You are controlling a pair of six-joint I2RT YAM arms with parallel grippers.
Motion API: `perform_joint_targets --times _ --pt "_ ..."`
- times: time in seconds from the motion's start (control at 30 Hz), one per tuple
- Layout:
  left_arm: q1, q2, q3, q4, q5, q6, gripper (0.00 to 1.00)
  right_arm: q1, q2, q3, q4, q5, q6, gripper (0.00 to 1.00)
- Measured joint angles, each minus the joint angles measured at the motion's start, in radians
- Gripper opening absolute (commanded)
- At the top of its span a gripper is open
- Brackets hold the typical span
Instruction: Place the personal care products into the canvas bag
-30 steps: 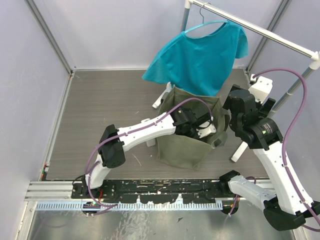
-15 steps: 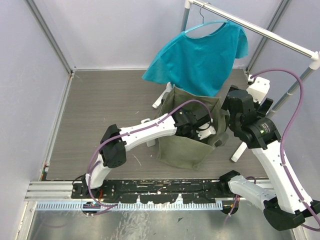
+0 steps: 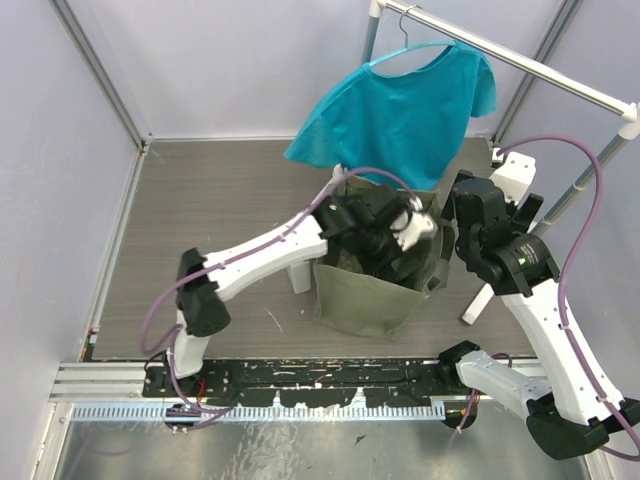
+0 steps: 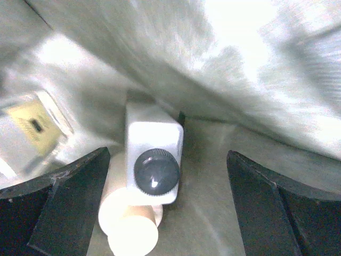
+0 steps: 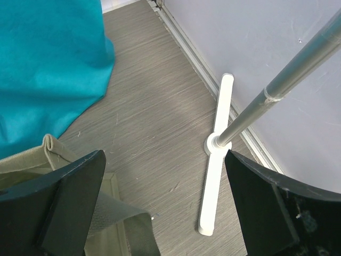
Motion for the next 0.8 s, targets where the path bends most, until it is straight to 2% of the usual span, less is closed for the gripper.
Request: perform_joint_targets --times 0.23,0.47,0.63,0.8 --pt "0.119 -0.277 -0.041 0.238 0.039 -0.170 0.98 0.000 0.018 -0.002 0.005 -0.013 -0.011 1.00" --pt "0.242 -0.465 -0.140 0.309 -0.142 -0.340 0.98 0.000 0.033 -0.005 0.026 -0.025 -0.027 1.00" --pt "0.322 -0.518 -0.175 0.205 -0.339 -0.541 0.98 0.000 0.049 -0.007 0.037 -0.040 -0.032 1.00" --pt "0.426 -0.482 -0.124 -0.027 -0.543 -0.747 0.98 0.000 0.057 -0.011 0.047 -0.053 -0.041 1.00"
